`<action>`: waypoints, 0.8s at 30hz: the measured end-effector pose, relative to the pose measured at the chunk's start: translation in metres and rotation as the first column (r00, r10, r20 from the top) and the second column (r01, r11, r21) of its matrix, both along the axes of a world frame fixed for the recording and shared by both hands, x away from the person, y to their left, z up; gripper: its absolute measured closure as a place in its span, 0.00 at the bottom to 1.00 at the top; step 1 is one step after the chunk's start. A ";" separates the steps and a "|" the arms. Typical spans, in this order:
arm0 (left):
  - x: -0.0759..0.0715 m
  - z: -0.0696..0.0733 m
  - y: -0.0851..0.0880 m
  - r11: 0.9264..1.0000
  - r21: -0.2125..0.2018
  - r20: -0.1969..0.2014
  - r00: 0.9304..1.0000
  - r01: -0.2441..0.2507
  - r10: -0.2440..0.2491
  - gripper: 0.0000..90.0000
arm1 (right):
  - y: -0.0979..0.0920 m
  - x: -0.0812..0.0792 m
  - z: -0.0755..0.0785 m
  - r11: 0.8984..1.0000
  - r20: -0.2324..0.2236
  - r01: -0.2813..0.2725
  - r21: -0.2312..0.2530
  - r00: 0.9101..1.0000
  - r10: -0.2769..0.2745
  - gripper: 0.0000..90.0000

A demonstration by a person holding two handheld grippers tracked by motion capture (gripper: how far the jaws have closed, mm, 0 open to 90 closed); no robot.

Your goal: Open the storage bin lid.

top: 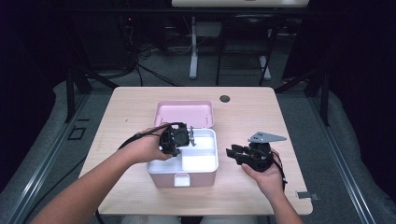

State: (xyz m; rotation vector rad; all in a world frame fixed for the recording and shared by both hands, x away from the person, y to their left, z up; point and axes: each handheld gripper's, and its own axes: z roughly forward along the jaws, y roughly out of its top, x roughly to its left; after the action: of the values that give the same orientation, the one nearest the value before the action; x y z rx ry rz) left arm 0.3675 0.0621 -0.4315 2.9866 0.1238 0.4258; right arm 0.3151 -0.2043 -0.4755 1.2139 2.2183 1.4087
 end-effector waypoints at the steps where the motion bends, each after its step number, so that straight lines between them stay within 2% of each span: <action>1: 0.000 -0.002 -0.001 1.000 0.003 0.000 1.000 0.004 -0.004 0.85 | 0.000 0.000 0.000 1.000 0.002 0.002 0.002 1.000 -0.002 0.74; 4: -0.001 -0.006 -0.005 0.999 0.033 0.007 1.000 0.020 -0.020 0.87 | -0.001 0.001 -0.001 1.000 0.006 0.005 0.000 1.000 -0.005 0.74; 9: -0.001 -0.012 -0.007 0.999 0.034 0.003 0.999 0.040 -0.040 0.91 | 0.000 0.001 -0.002 1.000 0.002 0.004 -0.001 1.000 -0.004 0.74; 15: -0.002 -0.012 -0.008 0.997 0.042 0.010 0.998 0.064 -0.064 0.92 | 0.000 0.002 -0.004 1.000 -0.003 0.006 -0.002 1.000 -0.006 0.74; 17: -0.003 -0.012 -0.009 0.995 0.060 0.012 0.996 0.083 -0.084 0.92 | 0.000 0.002 -0.004 1.000 -0.003 0.008 0.000 1.000 -0.008 0.74; 24: -0.005 -0.011 -0.007 0.991 0.064 0.016 0.992 0.121 -0.122 0.92 | -0.002 0.003 -0.004 1.000 -0.002 0.013 0.003 1.000 -0.013 0.74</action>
State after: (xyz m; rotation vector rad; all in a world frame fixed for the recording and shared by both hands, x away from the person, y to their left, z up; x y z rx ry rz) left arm 0.3630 0.0550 -0.4426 3.0299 -0.0745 0.4526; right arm 0.3178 -0.2062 -0.4799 1.2292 2.2063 1.4068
